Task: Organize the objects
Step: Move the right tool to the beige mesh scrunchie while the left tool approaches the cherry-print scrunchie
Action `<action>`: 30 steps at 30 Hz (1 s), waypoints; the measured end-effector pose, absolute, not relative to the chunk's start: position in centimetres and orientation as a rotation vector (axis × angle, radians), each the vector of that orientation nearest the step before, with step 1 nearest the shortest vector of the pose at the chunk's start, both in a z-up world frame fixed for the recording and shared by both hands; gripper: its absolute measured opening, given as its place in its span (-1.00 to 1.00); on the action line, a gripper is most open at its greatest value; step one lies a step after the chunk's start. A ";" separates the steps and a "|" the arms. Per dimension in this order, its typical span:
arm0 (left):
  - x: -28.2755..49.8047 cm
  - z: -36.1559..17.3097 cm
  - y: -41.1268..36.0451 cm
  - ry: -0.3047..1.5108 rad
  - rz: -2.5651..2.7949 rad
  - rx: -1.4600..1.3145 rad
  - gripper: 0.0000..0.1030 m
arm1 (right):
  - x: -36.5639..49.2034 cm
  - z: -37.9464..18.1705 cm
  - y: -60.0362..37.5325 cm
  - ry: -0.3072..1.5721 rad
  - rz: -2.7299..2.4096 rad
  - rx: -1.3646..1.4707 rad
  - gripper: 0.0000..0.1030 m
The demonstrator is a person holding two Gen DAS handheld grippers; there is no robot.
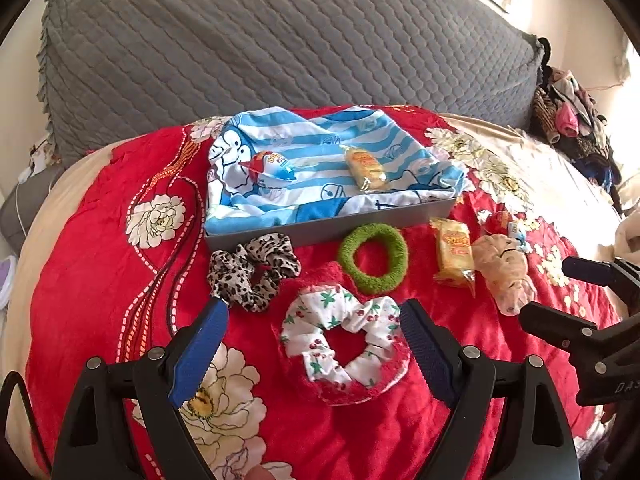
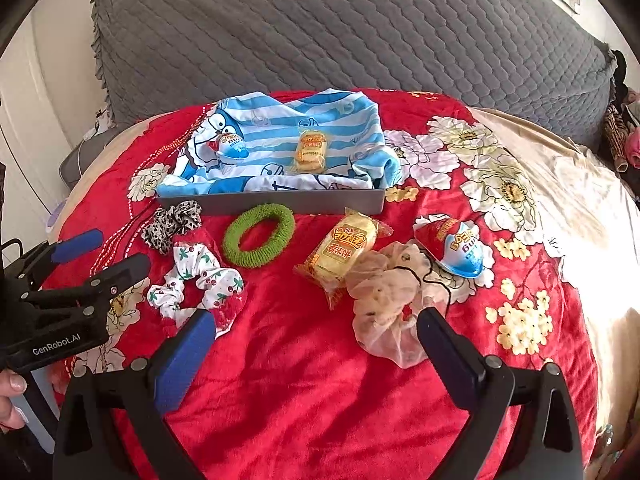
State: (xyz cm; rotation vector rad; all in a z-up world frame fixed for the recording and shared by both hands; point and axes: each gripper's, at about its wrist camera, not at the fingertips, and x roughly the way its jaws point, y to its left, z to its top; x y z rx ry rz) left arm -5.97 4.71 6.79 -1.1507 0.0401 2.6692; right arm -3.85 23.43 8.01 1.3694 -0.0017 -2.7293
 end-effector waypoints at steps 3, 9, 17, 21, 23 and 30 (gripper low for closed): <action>-5.7 6.8 5.0 0.049 2.666 -1.148 0.72 | -3.4 8.2 23.8 -0.001 -2.735 1.368 0.97; -5.0 6.5 5.6 0.071 2.652 -1.147 0.72 | -3.0 8.5 24.7 -0.012 -2.747 1.368 0.97; -5.1 5.7 6.4 0.079 2.638 -1.155 0.72 | -3.2 7.7 25.5 -0.031 -2.740 1.393 0.97; -5.4 5.2 6.5 0.078 2.634 -1.165 0.72 | -3.2 6.9 25.8 -0.024 -2.740 1.406 0.97; -5.5 4.9 6.5 0.082 2.635 -1.173 0.72 | -3.4 6.7 26.0 -0.025 -2.741 1.411 0.97; -5.8 3.9 6.5 0.089 2.625 -1.191 0.72 | -3.8 6.1 26.7 -0.030 -2.749 1.427 0.97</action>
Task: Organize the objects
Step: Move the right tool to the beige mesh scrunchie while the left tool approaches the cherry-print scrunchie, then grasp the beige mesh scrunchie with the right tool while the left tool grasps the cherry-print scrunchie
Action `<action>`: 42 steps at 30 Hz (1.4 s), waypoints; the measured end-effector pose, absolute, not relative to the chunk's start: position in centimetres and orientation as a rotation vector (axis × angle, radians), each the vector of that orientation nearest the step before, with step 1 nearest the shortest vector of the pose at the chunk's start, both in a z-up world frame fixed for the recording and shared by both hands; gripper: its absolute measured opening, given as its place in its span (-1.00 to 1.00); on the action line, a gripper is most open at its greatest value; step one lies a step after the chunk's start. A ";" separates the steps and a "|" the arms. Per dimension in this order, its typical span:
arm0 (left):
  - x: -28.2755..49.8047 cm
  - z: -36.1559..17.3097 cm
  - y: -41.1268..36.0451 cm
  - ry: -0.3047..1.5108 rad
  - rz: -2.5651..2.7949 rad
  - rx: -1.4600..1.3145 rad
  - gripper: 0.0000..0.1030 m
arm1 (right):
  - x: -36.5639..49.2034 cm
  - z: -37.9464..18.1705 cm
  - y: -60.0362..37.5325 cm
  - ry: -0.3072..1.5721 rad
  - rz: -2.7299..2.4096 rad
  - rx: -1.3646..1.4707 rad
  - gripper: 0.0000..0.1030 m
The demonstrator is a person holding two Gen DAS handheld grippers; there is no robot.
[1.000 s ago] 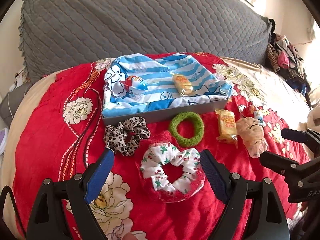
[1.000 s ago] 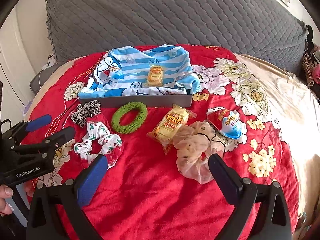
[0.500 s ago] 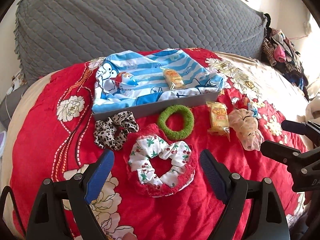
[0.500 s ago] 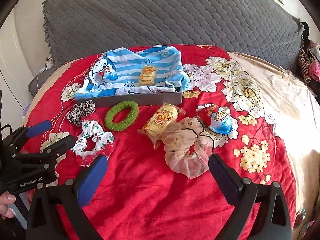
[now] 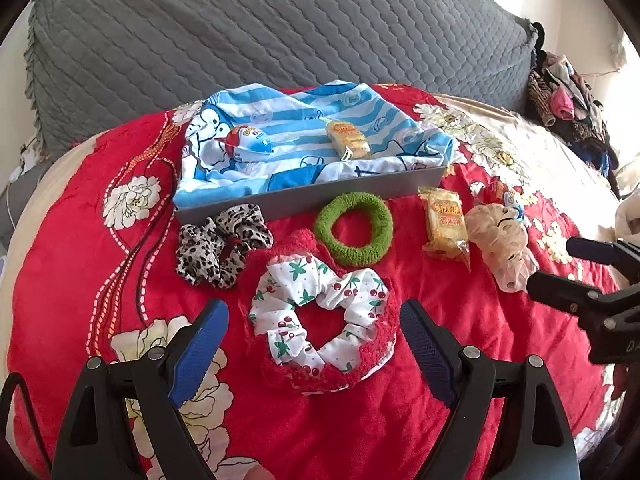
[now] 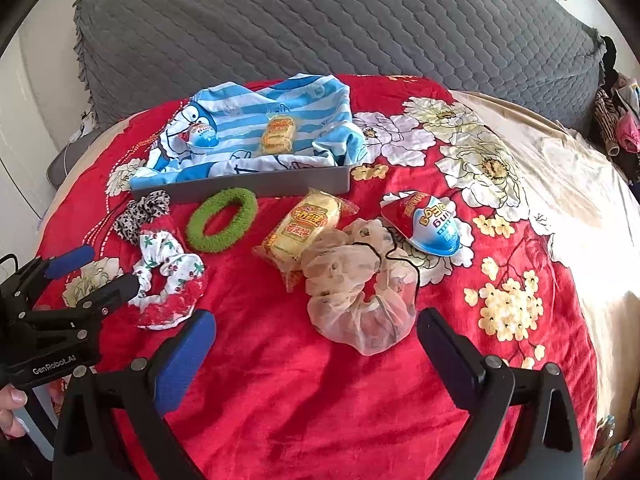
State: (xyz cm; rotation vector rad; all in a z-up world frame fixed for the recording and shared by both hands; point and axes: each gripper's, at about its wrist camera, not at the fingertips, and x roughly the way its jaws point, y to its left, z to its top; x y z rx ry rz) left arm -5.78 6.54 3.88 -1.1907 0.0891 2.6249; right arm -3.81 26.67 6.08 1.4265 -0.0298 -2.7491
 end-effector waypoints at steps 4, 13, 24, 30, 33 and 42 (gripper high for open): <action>-5.9 3.1 6.8 0.109 2.616 -1.208 0.72 | -4.2 5.5 27.2 -0.044 -2.750 1.441 0.97; -5.8 1.6 7.3 0.140 2.608 -1.225 0.72 | -4.6 4.6 27.7 -0.052 -2.746 1.461 0.97; -6.3 0.3 7.2 0.100 2.606 -1.263 0.72 | -5.3 3.4 27.9 -0.052 -2.749 1.486 0.97; -6.6 -0.2 7.3 0.086 2.605 -1.268 0.72 | -5.6 2.9 27.9 -0.025 -2.761 1.485 0.97; -6.9 -0.4 7.3 0.071 2.601 -1.275 0.72 | -5.9 2.5 28.0 -0.009 -2.777 1.491 0.93; -7.8 -1.5 7.5 0.045 2.596 -1.293 0.72 | -6.8 1.3 28.3 0.002 -2.780 1.518 0.86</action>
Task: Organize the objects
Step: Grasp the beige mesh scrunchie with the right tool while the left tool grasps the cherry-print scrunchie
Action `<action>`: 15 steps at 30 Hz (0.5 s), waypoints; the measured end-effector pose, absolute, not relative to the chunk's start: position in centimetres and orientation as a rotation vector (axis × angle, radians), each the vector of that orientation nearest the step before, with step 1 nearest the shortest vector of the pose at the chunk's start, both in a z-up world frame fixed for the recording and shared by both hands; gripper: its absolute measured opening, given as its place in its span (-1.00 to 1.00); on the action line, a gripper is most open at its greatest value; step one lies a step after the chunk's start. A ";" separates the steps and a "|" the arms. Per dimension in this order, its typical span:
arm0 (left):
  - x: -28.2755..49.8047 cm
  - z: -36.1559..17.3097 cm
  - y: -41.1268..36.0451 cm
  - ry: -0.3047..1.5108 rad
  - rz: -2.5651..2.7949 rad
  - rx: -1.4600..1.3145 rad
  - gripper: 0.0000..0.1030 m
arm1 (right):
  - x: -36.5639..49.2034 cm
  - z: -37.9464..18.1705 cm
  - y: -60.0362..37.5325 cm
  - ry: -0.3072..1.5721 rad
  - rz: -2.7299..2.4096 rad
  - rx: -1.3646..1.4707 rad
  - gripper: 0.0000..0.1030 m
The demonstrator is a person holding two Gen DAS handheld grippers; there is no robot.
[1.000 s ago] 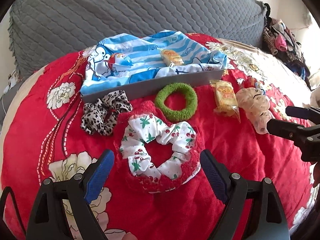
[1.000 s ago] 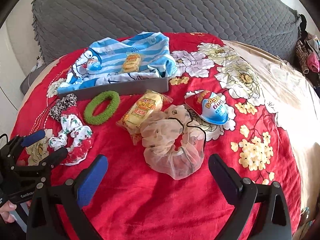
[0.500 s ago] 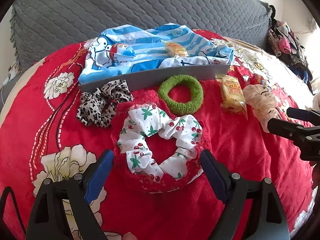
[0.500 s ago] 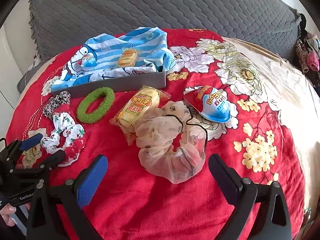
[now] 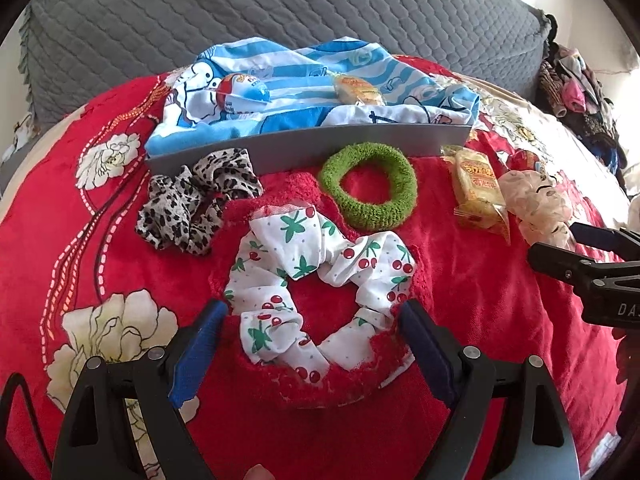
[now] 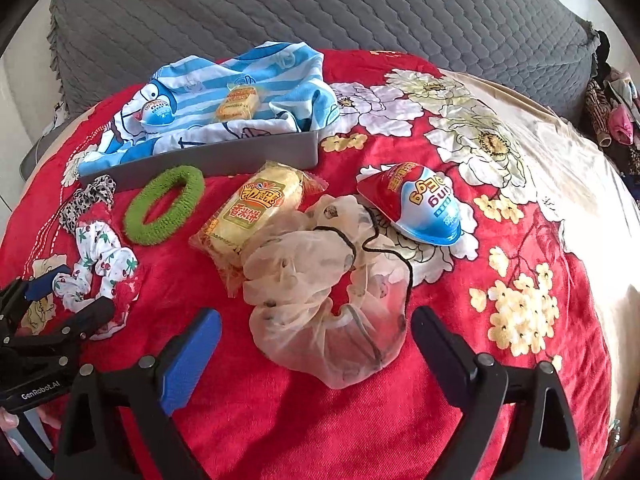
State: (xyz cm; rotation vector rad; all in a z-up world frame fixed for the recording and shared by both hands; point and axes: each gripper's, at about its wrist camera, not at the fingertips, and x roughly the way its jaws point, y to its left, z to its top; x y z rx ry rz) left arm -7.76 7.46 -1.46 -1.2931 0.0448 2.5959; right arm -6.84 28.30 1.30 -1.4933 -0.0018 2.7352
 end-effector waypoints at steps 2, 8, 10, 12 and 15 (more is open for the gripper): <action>-7.9 -1.8 7.5 0.045 2.597 -1.297 0.72 | -6.9 1.1 28.3 -0.002 2.732 -1.496 0.86; -8.3 -2.3 7.6 0.035 2.593 -1.300 0.72 | -7.6 0.1 28.9 0.027 2.704 -1.540 0.61; -8.3 -2.4 7.6 0.036 2.590 -1.297 0.72 | -7.7 -0.1 29.1 0.047 2.699 -1.548 0.53; -8.3 -2.5 7.7 0.045 2.589 -1.286 0.72 | -7.7 -0.2 29.3 0.057 2.697 -1.554 0.46; -8.2 -2.5 7.7 0.045 2.588 -1.272 0.71 | -7.9 -0.3 29.3 0.065 2.702 -1.558 0.26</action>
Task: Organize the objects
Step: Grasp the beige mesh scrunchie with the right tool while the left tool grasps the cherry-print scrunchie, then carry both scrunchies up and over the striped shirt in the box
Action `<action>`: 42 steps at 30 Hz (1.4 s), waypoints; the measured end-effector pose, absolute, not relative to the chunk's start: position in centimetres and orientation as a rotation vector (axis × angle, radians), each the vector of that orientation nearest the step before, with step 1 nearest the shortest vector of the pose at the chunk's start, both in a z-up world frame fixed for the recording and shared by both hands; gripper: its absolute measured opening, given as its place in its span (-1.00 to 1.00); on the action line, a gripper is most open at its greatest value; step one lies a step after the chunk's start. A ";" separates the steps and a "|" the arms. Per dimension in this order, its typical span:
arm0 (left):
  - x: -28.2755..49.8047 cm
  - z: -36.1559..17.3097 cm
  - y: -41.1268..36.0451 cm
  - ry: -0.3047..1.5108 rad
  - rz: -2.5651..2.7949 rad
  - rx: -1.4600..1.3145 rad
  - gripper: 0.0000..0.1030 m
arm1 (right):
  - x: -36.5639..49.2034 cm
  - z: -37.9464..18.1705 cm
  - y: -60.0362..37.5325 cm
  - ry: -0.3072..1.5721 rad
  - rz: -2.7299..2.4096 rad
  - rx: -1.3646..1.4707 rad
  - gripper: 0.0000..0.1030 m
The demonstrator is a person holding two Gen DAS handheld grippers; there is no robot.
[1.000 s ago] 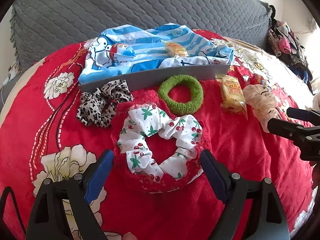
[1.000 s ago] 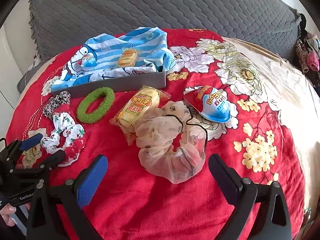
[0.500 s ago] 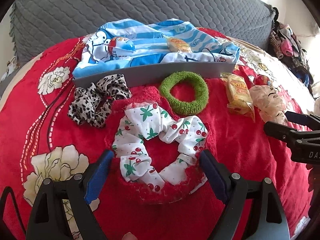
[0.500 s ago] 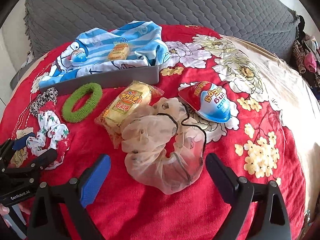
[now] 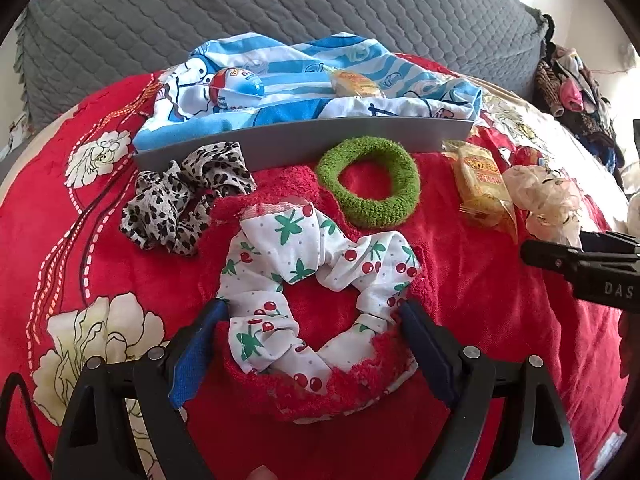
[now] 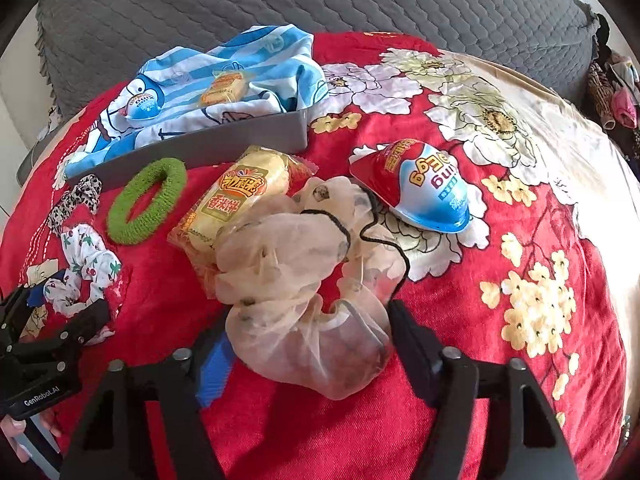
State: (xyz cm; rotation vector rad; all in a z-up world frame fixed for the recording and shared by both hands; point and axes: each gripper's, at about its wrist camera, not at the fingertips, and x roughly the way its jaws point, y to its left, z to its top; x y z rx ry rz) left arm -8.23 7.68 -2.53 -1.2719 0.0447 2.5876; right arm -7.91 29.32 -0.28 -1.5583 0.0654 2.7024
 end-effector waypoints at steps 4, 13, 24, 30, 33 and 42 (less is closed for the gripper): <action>-8.2 -2.7 7.6 0.028 2.560 -1.267 0.43 | -8.0 -0.4 29.3 0.069 2.707 -1.561 0.06; -7.8 -2.4 7.9 0.027 2.503 -1.242 -0.55 | -8.1 -0.3 29.1 0.109 2.730 -1.573 -0.32; -7.5 -1.4 7.3 -0.049 2.476 -1.218 -0.70 | -8.0 0.2 28.5 0.162 2.787 -1.591 -0.75; -7.3 -0.6 7.1 -0.053 2.484 -1.198 -0.70 | -7.5 1.5 28.4 0.188 2.825 -1.554 -0.75; -7.2 0.0 7.0 -0.056 2.486 -1.183 -0.70 | -7.2 2.1 28.2 0.197 2.844 -1.540 -0.75; -6.4 2.5 7.2 -0.036 2.485 -1.131 -0.71 | -6.0 3.8 27.0 0.176 2.893 -1.518 -0.75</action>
